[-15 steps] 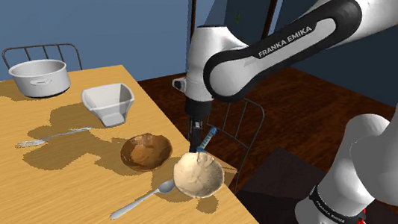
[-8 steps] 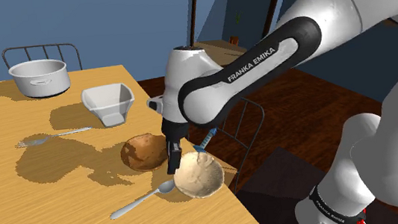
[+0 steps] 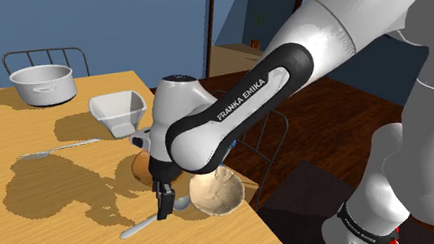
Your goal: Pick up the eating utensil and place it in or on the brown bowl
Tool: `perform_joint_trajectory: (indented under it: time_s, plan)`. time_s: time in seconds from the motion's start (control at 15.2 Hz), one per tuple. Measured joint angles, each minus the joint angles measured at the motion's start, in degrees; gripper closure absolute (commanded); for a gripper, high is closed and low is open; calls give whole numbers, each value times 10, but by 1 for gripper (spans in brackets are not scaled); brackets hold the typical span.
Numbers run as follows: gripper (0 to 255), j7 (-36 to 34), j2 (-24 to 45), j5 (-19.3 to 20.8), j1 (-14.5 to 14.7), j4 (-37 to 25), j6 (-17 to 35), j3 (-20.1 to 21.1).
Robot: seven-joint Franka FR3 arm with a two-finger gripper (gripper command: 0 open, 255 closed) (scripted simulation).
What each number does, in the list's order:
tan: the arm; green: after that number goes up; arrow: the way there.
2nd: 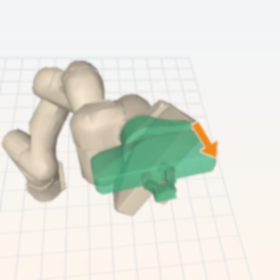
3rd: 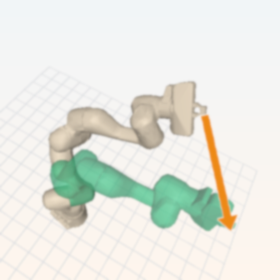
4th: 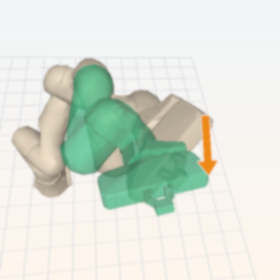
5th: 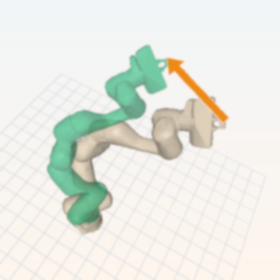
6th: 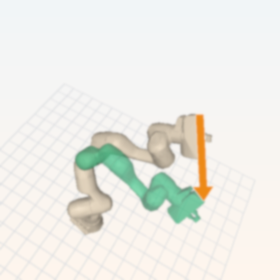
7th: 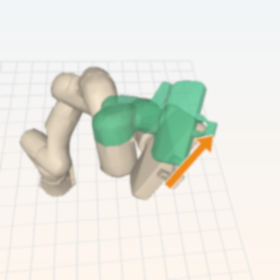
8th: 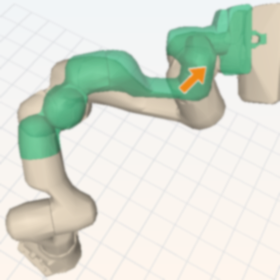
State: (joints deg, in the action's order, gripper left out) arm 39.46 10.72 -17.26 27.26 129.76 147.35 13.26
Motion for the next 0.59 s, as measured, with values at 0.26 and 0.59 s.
perform_joint_trajectory:
  time_s: [0.26,0.59]
  plan:
    - [0,0,34,1,8,-9,29,5]
    - [0,0,59,2,12,-13,50,5]
